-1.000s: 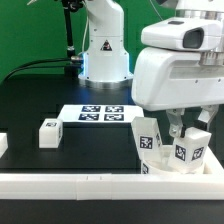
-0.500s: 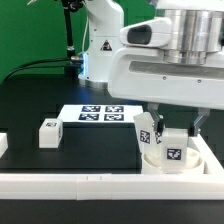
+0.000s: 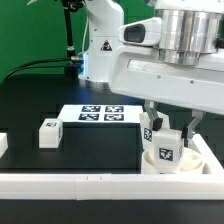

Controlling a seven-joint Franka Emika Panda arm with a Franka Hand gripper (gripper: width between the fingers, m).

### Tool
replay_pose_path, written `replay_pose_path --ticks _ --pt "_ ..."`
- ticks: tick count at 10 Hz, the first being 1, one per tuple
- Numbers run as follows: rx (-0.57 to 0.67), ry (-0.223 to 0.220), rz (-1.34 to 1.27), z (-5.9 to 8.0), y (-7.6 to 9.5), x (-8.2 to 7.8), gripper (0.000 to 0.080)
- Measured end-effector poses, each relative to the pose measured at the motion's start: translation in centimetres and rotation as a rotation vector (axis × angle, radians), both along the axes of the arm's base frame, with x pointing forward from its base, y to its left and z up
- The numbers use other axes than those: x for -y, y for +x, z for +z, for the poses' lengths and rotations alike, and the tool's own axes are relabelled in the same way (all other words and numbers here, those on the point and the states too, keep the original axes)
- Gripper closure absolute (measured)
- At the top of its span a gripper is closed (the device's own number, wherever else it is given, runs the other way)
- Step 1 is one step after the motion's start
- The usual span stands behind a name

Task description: Assemble stool

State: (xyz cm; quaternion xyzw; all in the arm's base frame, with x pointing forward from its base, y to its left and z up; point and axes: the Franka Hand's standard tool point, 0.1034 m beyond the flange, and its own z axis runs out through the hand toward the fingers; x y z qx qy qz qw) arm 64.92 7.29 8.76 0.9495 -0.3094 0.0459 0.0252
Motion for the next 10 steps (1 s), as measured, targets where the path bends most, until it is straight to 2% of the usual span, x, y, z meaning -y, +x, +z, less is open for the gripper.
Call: replay_pose_path --ticks 1,3,5,8,9,10 --pt "0.015 -0.001 -0.226 0.2 0.0 0.5 0.0466" --pt "0.026 -0.006 -0.521 0.1 -0.5 1.5 0.0466" --pt "0.029 0.005 -0.673 0.2 -0.9 1.8 0.0466" --pt "0.050 -0.026 -0.753 0.3 -1.3 1.8 0.0466" --pt "0.049 -0.022 -0.753 0.2 -1.3 1.7 0.0381" --pt "0.049 -0.021 -0.753 0.2 -1.3 1.7 0.0248"
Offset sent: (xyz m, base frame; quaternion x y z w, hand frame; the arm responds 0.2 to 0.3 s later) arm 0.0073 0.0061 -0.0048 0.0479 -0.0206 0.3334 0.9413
